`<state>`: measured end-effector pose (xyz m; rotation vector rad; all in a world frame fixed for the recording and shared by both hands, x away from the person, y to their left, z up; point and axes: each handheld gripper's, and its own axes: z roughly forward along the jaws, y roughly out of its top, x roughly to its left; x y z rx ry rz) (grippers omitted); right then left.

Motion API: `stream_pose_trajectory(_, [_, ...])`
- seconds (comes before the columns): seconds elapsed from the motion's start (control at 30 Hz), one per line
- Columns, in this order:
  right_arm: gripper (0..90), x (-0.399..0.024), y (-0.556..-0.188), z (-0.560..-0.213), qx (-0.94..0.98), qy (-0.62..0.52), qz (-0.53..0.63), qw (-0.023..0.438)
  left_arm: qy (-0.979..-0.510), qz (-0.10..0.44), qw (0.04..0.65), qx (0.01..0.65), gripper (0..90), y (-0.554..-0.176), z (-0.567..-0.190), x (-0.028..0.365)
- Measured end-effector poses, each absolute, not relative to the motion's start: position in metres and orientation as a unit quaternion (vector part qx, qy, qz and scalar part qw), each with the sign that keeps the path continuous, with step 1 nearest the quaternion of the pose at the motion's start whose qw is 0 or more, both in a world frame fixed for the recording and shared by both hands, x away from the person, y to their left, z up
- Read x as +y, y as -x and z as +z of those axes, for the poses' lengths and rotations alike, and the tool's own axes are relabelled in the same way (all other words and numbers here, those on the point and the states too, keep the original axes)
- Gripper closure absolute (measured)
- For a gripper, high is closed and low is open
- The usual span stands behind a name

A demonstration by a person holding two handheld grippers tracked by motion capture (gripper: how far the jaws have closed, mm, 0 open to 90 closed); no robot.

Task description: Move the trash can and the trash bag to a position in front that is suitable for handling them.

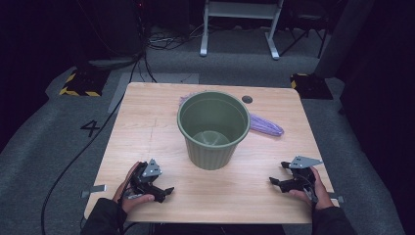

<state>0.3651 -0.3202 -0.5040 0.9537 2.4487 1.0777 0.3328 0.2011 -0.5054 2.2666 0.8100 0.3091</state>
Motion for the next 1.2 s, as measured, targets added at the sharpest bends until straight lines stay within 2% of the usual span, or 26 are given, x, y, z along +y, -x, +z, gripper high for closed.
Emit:
stream_pose_trajectory(0.37, [15.1,-0.320,-0.366,-0.504,0.853,-0.331,0.376,0.147,-0.874,0.121,0.350,0.314,1.2,-0.332,-0.505,0.201])
stream_pose_trajectory(0.57, [19.4,-0.324,-0.368,-0.502,0.846,-0.343,0.380,0.149,-0.874,0.121,0.351,0.314,1.3,-0.331,-0.506,0.202])
stream_pose_trajectory(0.83, [22.3,-0.323,-0.373,-0.490,0.843,-0.335,0.381,0.181,-0.874,0.121,0.351,0.313,1.4,-0.331,-0.506,0.202])
stream_pose_trajectory(1.03, [31.2,-0.321,-0.385,-0.481,0.834,-0.333,0.388,0.209,-0.874,0.121,0.351,0.313,1.4,-0.331,-0.506,0.202])
stream_pose_trajectory(1.2, [47.1,-0.323,-0.392,-0.473,0.827,-0.330,0.394,0.228,-0.875,0.123,0.351,0.312,1.4,-0.331,-0.505,0.202])
